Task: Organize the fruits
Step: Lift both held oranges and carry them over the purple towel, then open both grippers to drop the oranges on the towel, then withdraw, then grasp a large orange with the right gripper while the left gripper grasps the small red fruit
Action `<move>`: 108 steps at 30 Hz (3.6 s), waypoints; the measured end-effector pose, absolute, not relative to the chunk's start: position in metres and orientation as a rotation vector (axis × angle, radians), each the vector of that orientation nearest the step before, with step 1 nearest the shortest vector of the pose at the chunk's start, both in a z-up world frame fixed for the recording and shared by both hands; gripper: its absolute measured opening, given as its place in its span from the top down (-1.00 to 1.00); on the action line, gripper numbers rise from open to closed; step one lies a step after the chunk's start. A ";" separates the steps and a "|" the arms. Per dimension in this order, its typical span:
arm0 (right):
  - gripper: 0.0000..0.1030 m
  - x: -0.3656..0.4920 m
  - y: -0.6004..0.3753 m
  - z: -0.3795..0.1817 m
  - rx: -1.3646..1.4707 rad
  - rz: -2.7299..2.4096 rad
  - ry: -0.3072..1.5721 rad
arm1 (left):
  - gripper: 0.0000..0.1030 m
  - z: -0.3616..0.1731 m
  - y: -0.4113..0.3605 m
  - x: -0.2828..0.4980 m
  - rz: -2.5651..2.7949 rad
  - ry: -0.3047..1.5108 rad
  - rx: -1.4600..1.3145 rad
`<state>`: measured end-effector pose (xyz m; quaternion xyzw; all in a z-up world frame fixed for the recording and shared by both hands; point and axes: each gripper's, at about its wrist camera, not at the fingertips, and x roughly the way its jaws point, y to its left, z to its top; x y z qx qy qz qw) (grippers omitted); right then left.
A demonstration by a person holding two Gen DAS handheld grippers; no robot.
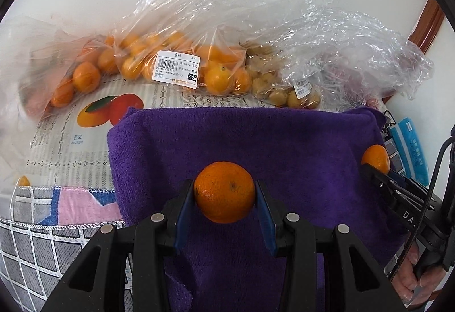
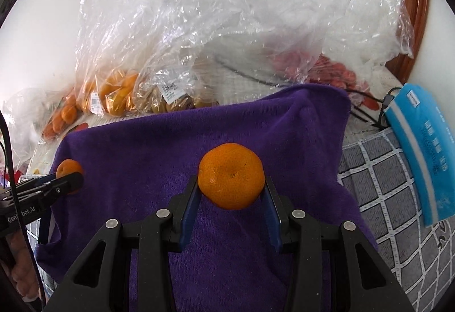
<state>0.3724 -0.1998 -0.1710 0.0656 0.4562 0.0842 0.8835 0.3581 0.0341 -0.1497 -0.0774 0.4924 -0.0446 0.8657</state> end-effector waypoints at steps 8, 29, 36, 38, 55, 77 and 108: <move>0.14 0.374 -0.198 -0.171 0.120 0.156 0.946 | 0.22 -0.158 0.034 0.361 -0.080 1.053 -0.168; -0.40 0.264 -0.212 -0.094 0.116 0.062 0.802 | -0.28 -0.079 0.043 0.243 -0.048 0.892 -0.169; -0.43 0.197 -0.226 -0.075 0.093 0.038 0.739 | -0.28 -0.063 0.043 0.171 -0.012 0.811 -0.122; -0.64 0.177 -0.232 -0.071 0.108 0.026 0.715 | -0.28 -0.061 0.043 0.156 -0.008 0.792 -0.124; -0.72 0.102 -0.254 -0.104 0.168 0.086 0.725 | -0.28 -0.083 0.044 0.085 0.015 0.784 -0.146; 0.06 0.166 -0.243 -0.187 0.141 0.190 0.858 | -0.28 -0.143 0.066 0.118 0.078 0.918 -0.177; 0.37 0.161 -0.256 -0.203 0.152 0.187 0.852 | 0.26 -0.172 0.008 0.143 -0.147 0.928 -0.195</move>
